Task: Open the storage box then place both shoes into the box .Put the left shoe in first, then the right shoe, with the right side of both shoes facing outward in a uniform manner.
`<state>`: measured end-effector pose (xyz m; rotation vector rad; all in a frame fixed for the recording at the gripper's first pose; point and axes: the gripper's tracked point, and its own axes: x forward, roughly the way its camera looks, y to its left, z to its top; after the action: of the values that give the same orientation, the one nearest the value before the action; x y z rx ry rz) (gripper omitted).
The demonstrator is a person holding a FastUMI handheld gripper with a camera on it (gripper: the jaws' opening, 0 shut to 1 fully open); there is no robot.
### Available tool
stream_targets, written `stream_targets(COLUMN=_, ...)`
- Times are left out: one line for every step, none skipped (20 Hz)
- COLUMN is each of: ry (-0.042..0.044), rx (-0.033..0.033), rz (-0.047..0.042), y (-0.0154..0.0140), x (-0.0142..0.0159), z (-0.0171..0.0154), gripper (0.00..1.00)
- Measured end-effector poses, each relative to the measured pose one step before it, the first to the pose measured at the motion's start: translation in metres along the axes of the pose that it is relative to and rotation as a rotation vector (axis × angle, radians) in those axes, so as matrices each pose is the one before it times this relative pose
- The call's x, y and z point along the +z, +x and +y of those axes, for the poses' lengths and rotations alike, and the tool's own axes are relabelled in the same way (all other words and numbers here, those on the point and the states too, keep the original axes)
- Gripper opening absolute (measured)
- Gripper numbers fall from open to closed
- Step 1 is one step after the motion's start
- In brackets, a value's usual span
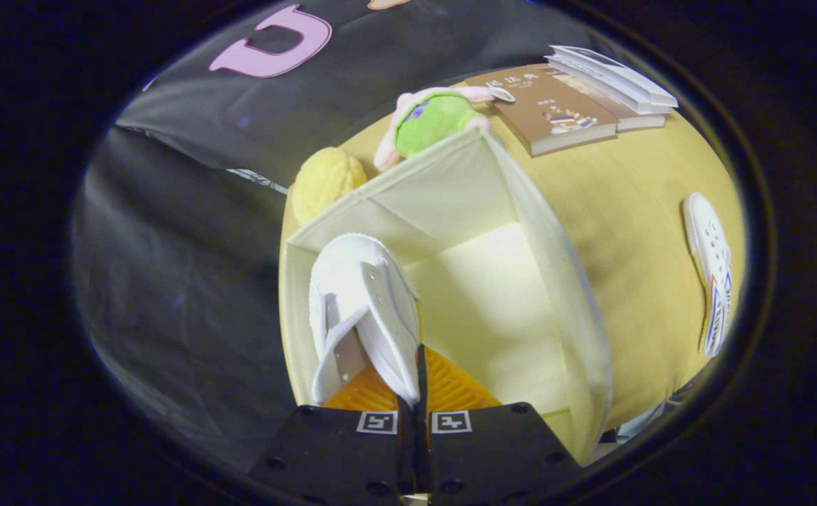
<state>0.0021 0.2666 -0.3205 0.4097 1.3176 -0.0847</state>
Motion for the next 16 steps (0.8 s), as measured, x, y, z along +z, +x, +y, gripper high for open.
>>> stream_targets(ry=0.01394, rx=-0.01532, rz=-0.01589, y=0.00399, x=0.00122, z=-0.00055, gripper=0.04)
stream_targets(ry=-0.00273, rx=-0.00878, rz=-0.00553, y=0.00171, x=0.00013, z=0.00096, gripper=0.04)
stream_targets(ry=-0.00818, rx=0.00002, rz=0.00295, y=0.00152, x=-0.00166, z=0.00216, gripper=0.04)
stream_targets(ry=-0.01974, rx=0.00472, rz=0.01315, y=-0.00101, x=-0.00134, z=0.00169, gripper=0.1)
stream_targets(ry=-0.01258, rx=0.01935, rz=0.01144, y=0.00495, x=-0.00352, z=0.00325, gripper=0.17)
stream_targets(ry=-0.02328, rx=0.01948, rz=0.01853, y=0.00144, x=-0.0045, z=0.00303, gripper=0.24)
stream_targets(ry=-0.0377, rx=0.00317, rz=0.01888, y=-0.00006, x=-0.00335, z=-0.00383, gripper=0.3)
stream_targets(ry=-0.03491, rx=-0.01038, rz=-0.01619, y=-0.00528, x=0.00215, z=-0.00655, gripper=0.37)
stream_targets(ry=-0.02783, rx=-0.00003, rz=-0.01808, y=-0.00553, x=0.00573, z=-0.00578, gripper=0.42)
stream_targets(ry=-0.01611, rx=0.03299, rz=-0.02032, y=-0.006, x=0.00443, z=0.0013, gripper=0.47)
stream_targets(ry=0.00376, rx=0.07368, rz=-0.0058, y=-0.00871, x=0.00589, z=0.00912, gripper=0.58)
stream_targets(ry=0.00945, rx=0.06926, rz=0.00247, y=-0.01024, x=0.00403, z=0.01212, gripper=0.68)
stream_targets(ry=-0.02281, rx=0.01625, rz=-0.01064, y=-0.01189, x=0.00648, z=0.00436, gripper=0.79)
stream_targets(ry=-0.04206, rx=0.01488, rz=-0.01988, y=-0.01447, x=0.00776, z=0.00434, gripper=0.9)
stream_targets(ry=-0.03732, rx=0.01692, rz=-0.01424, y=-0.01175, x=0.00659, z=0.00232, gripper=1.0)
stream_targets(ry=-0.02427, rx=0.02444, rz=-0.01155, y=-0.00924, x=0.00413, z=-0.00045, gripper=1.0)
